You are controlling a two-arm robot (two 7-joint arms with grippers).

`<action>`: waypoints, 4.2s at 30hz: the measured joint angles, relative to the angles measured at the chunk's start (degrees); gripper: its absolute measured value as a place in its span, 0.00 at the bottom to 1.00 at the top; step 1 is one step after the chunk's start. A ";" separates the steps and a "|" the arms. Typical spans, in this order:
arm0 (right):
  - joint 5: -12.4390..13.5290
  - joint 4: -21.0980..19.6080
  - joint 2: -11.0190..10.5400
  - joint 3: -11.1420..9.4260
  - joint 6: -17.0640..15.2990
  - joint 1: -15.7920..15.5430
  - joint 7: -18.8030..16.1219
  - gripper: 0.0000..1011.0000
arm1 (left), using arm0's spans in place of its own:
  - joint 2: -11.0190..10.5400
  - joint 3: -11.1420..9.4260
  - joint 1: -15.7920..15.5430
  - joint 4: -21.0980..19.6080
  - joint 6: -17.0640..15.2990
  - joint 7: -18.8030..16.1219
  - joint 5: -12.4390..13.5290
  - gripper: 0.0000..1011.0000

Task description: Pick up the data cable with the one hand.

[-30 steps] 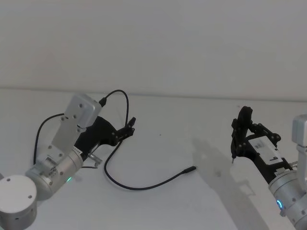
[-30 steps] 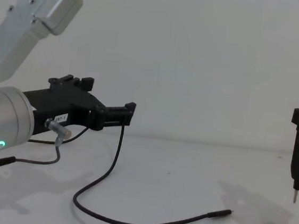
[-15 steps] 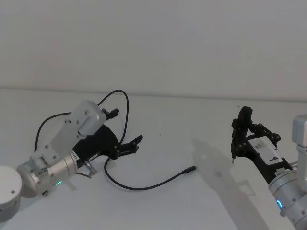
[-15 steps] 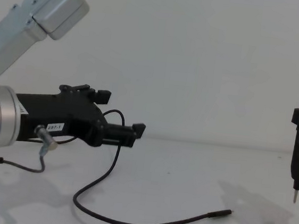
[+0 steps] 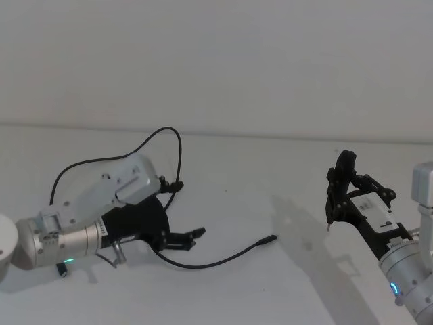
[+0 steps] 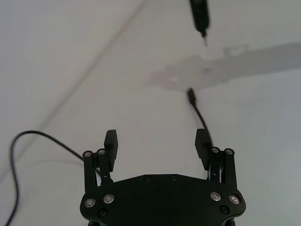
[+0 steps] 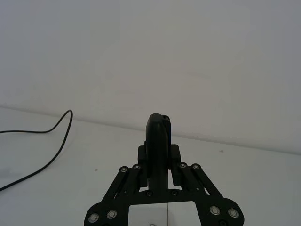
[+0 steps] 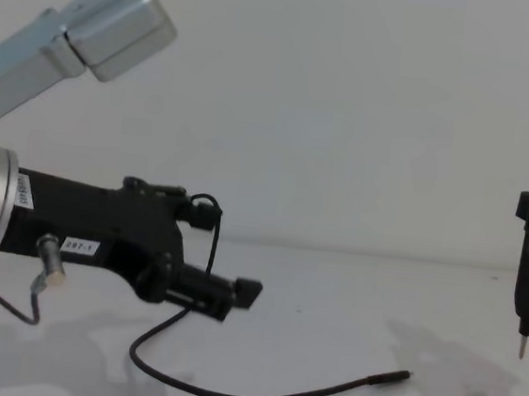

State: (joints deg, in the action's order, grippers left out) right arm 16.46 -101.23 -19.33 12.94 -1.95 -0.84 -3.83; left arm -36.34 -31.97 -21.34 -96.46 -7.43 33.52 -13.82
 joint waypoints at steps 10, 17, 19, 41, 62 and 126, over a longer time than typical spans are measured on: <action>0.00 0.00 0.00 0.00 0.00 0.00 0.00 0.27 | -0.89 -2.90 -3.15 -0.91 -6.66 4.72 0.29 0.99; 0.00 0.00 0.00 0.00 0.00 0.00 0.00 0.27 | -0.38 -4.43 -4.29 -1.53 -9.92 5.21 0.78 0.99; 0.00 0.00 0.00 0.00 0.00 0.00 0.00 0.27 | -0.21 -4.76 -4.45 -1.63 -10.41 5.18 0.91 0.99; 0.00 0.00 0.00 0.00 0.00 0.00 0.00 0.27 | 4.50 -8.72 -5.74 0.46 -16.71 0.49 6.05 0.99; 0.00 0.00 0.00 0.00 0.00 0.00 0.00 0.27 | 8.76 -10.55 -6.71 3.80 -18.89 -2.11 9.79 0.99; 0.81 -3.21 -0.29 -0.67 2.47 -0.76 -2.39 0.27 | 8.59 -7.95 -4.85 1.97 -11.64 -3.04 9.82 0.04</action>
State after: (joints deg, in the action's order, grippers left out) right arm 17.28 -104.44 -19.62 12.27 0.52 -1.60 -6.22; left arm -27.75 -39.91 -26.19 -94.49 -19.07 30.48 -4.01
